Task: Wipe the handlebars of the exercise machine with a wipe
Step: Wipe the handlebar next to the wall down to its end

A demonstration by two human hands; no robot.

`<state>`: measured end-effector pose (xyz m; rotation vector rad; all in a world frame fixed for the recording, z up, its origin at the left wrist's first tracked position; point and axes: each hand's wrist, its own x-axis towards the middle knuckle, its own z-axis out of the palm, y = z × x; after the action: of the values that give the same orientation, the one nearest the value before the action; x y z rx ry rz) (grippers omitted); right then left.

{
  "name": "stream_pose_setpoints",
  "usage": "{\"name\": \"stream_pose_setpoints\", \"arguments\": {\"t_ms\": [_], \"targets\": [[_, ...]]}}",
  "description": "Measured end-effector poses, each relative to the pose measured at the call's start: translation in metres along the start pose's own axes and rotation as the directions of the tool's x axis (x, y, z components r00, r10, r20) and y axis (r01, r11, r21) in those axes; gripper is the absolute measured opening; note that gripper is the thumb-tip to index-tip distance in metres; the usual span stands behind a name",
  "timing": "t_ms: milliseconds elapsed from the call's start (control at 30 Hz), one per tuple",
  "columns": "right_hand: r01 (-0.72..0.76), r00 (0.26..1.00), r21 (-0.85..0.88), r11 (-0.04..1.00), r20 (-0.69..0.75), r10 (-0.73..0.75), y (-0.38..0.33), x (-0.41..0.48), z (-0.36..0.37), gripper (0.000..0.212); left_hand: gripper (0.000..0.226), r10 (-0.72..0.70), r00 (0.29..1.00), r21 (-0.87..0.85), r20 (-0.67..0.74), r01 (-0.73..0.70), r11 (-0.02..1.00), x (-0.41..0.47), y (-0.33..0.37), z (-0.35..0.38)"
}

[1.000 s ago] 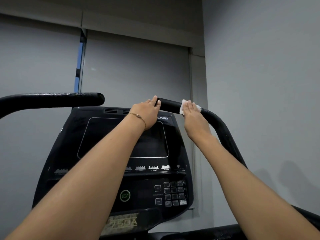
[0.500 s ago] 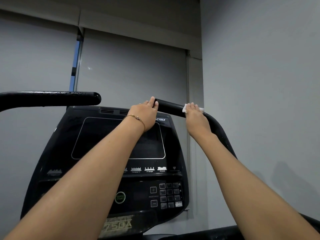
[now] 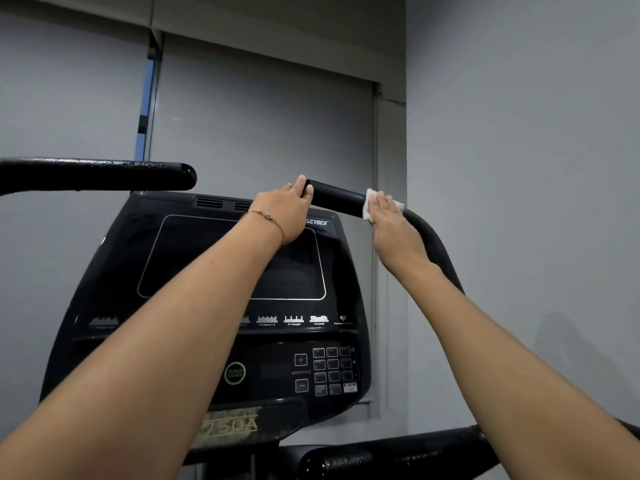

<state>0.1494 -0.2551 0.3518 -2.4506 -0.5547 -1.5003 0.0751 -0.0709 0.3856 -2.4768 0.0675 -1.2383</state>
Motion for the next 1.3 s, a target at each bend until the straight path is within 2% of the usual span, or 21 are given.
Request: {"name": "stream_pose_setpoints", "arguments": {"t_ms": [67,133,200,267,333,367,400,433,467,500,533,567,600,667,733,800,900,1000,1067,1300], "targets": [[-0.1,0.994,0.004,0.995,-0.046,0.1,0.008,-0.002,-0.006,0.051,0.057,0.0,1.0,0.003,0.003,0.0,1.0,-0.001,0.001,-0.001],[-0.155,0.985,-0.005,0.988,-0.079,0.154,0.007,0.008,-0.012,0.039,0.057,-0.001,1.0,0.007,0.01,0.001,1.0,-0.001,0.002,-0.001],[-0.078,0.996,-0.001,0.997,-0.049,0.078,-0.001,0.012,-0.013,0.037,0.057,-0.007,1.0,0.004,0.016,0.007,1.0,-0.001,0.003,-0.001],[0.01,1.0,0.005,1.0,0.016,-0.01,-0.002,0.006,-0.011,0.048,0.058,-0.006,1.0,0.005,0.019,0.006,1.0,-0.001,0.002,-0.002],[-0.027,0.999,0.122,0.992,0.024,0.025,0.004,-0.006,-0.011,0.046,0.058,-0.004,0.999,0.006,0.034,0.004,1.0,-0.001,0.002,-0.003],[-0.104,0.992,0.301,0.948,-0.042,0.122,0.002,-0.013,-0.014,0.038,0.058,-0.004,0.999,0.012,0.039,0.003,1.0,-0.001,0.002,-0.004],[-0.189,0.958,0.542,0.819,-0.082,0.275,-0.004,-0.021,-0.017,0.031,0.058,-0.002,0.999,0.016,0.044,0.002,1.0,-0.001,0.002,-0.004],[-0.246,0.901,0.753,0.611,-0.056,0.431,-0.011,-0.027,-0.016,0.033,0.058,-0.001,0.999,0.017,0.05,0.0,1.0,0.0,0.002,-0.005],[-0.286,0.826,0.894,0.343,0.049,0.562,-0.019,-0.033,-0.014,0.037,0.058,-0.001,0.998,0.017,0.056,0.0,1.0,0.0,0.003,-0.007],[-0.288,0.757,0.957,0.029,0.209,0.619,-0.026,-0.035,-0.011,0.041,0.058,-0.004,0.998,0.017,0.061,0.003,1.0,-0.001,0.004,-0.008],[-0.246,0.706,0.925,-0.29,0.377,0.599,-0.032,-0.035,-0.008,0.04,0.057,-0.007,0.998,0.017,0.063,0.006,1.0,-0.001,0.004,-0.008],[-0.182,0.674,0.832,-0.523,0.493,0.55,-0.034,-0.03,-0.007,0.037,0.057,-0.009,0.998,0.016,0.065,0.008,1.0,-0.001,0.005,-0.009],[-0.117,0.662,0.742,-0.66,0.554,0.505,-0.034,-0.023,-0.009,0.034,0.057,-0.01,0.998,0.015,0.066,0.009,1.0,-0.002,0.005,-0.01],[0.007,0.682,0.624,-0.782,0.569,0.46,-0.034,-0.005,-0.015,0.029,0.057,-0.005,0.998,0.017,0.065,0.004,1.0,-0.003,0.005,-0.009],[0.065,0.683,0.53,-0.845,0.594,0.425,-0.042,0.01,-0.015,0.035,0.058,0.0,0.998,0.023,0.063,-0.002,1.0,-0.004,0.005,-0.007],[0.039,0.688,0.529,-0.848,0.601,0.407,-0.052,0.016,-0.009,0.04,0.058,0.003,0.998,0.021,0.062,-0.005,1.0,-0.004,0.004,-0.007],[0.048,0.746,0.487,-0.872,0.563,0.355,-0.058,0.01,-0.004,0.032,0.058,0.003,0.998,0.012,0.063,-0.003,1.0,-0.005,0.001,-0.008],[0.07,0.761,0.404,-0.912,0.569,0.311,-0.052,0.006,-0.004,0.036,0.058,0.006,0.998,0.023,0.058,-0.007,1.0,-0.003,0.001,-0.006],[0.072,0.765,0.407,-0.91,0.563,0.312,-0.06,0.01,-0.004,0.031,0.058,0.006,0.998,0.022,0.062,-0.007,1.0,-0.003,0.001,-0.005],[0.004,0.768,0.452,-0.892,0.57,0.293,-0.066,0.007,0.007,0.034,0.061,0.029,0.997,0.021,0.073,-0.031,0.999,-0.003,-0.002,-0.007]]}}
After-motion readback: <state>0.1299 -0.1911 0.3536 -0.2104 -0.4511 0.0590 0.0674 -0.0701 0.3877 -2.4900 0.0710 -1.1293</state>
